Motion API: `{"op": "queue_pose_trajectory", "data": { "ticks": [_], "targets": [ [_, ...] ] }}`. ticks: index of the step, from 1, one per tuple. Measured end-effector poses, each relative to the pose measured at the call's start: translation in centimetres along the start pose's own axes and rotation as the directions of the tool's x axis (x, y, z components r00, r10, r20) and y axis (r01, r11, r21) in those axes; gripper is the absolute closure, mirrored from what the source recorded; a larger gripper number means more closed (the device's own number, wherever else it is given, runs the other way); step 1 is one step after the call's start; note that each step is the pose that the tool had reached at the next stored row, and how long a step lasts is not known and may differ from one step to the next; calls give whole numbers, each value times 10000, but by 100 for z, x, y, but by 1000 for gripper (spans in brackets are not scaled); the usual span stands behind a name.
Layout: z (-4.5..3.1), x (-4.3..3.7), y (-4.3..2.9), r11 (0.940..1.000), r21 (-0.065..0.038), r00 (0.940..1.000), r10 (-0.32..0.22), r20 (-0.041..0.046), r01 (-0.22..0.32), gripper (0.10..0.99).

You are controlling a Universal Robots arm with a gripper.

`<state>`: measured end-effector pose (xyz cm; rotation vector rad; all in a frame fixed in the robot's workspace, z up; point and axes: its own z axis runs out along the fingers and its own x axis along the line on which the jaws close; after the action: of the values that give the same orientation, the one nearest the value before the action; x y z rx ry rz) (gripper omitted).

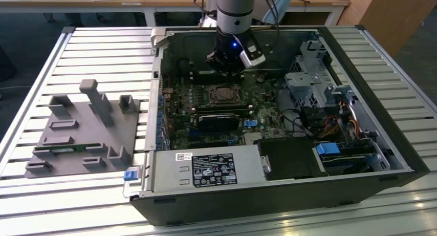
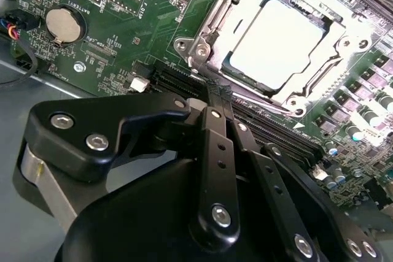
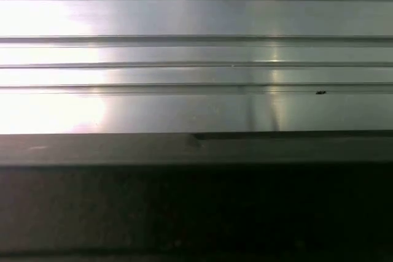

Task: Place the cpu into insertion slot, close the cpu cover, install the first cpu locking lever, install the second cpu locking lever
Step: 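Install the first cpu locking lever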

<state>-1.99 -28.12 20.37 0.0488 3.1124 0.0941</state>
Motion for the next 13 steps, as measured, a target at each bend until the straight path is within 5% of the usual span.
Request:
{"op": "queue_pose_trajectory", "data": {
  "ticks": [13],
  "targets": [
    [38, -3, -2, 9998, 176, 10000, -3, -2, 3, 980]
  ]
}}
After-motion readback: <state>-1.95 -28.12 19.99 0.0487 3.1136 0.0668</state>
